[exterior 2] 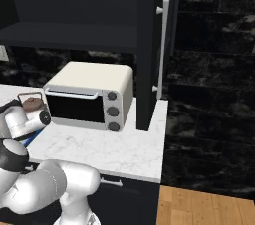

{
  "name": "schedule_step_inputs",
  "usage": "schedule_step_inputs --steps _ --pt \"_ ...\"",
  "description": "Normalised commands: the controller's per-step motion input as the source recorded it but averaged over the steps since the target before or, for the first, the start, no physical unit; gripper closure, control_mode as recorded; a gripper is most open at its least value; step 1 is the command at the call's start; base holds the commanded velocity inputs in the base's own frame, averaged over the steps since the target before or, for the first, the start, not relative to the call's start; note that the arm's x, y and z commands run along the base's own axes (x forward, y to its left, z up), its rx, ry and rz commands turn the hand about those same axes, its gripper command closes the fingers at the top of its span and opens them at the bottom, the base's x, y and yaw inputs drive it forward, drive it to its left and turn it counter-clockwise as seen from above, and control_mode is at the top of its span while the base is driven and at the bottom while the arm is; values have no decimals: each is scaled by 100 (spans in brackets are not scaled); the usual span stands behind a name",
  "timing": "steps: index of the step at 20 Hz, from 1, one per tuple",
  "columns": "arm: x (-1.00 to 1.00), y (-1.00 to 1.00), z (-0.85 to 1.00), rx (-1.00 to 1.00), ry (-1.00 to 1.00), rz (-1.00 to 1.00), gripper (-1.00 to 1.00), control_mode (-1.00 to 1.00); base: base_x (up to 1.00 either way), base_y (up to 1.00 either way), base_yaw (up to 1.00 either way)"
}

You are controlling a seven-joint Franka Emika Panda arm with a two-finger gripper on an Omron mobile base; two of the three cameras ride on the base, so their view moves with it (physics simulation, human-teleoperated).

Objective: Pick the kettle from the counter and place it on the tray. Then pick the mug from the cabinet and place it on the tray. Then close the cabinet doors.

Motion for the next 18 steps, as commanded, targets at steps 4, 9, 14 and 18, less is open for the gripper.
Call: schedule_step_inputs --steps 4,9,14,18 --pt "38 3 -21 -2 -5 0 100 -100 0 0 0" --pt "21 1 -16 -5 0 0 100 -100 0 0 0" --pt "3 6 -13 0 0 0 100 -100 0 0 0" --pt "0 6 -19 0 -1 0 100 -100 0 0 0"
